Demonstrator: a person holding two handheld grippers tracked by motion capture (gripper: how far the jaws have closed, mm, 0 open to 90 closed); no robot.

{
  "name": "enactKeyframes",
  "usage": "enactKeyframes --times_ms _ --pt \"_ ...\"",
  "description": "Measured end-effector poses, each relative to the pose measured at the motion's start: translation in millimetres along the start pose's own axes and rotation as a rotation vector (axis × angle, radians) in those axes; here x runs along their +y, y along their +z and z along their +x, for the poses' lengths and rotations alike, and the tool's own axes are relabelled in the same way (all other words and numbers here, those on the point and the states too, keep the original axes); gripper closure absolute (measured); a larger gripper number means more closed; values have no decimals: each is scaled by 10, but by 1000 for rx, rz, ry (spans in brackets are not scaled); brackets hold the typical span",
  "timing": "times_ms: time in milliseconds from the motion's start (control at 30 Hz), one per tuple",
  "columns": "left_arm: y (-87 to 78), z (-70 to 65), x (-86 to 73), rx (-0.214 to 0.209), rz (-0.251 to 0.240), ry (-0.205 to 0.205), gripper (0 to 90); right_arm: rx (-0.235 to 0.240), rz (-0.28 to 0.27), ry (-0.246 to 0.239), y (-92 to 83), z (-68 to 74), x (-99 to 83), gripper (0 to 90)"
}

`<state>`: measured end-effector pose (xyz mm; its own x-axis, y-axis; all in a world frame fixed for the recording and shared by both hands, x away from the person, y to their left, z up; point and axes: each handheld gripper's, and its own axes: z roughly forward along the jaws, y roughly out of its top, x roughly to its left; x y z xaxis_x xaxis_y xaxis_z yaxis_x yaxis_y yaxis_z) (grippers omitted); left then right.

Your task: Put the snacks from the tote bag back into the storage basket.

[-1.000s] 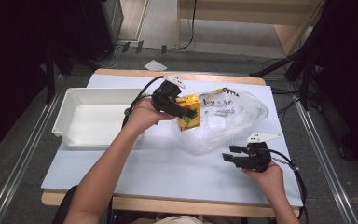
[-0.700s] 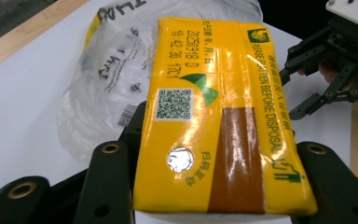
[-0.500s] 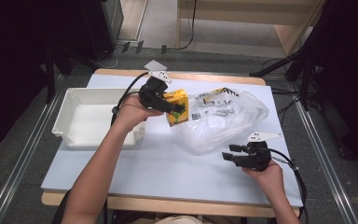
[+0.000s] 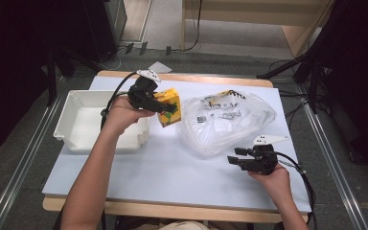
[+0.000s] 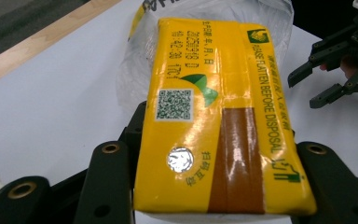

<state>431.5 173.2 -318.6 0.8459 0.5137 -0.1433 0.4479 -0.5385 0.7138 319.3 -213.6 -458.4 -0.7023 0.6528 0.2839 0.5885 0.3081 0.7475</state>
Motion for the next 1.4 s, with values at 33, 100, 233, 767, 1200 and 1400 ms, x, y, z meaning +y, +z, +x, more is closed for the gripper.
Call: enactKeyframes --times_ms 33,100,233,767,1200,1400 --pt "-15 9 -10 3 -1 -3 515 2 0 -1 3 -3 1 487" --pt "-47 32 -29 7 -4 -10 516 4 -2 -1 12 -3 4 487" --pt "-80 65 -62 11 -7 -25 516 -5 7 -8 22 -5 6 487" --pt "-263 215 -170 71 -9 -60 516 3 21 -16 58 -8 11 487" --pt "-402 375 -284 141 -4 -113 515 4 21 -20 67 -7 15 487" --pt "-477 453 -337 156 -12 -135 515 4 23 -21 72 -7 15 487"
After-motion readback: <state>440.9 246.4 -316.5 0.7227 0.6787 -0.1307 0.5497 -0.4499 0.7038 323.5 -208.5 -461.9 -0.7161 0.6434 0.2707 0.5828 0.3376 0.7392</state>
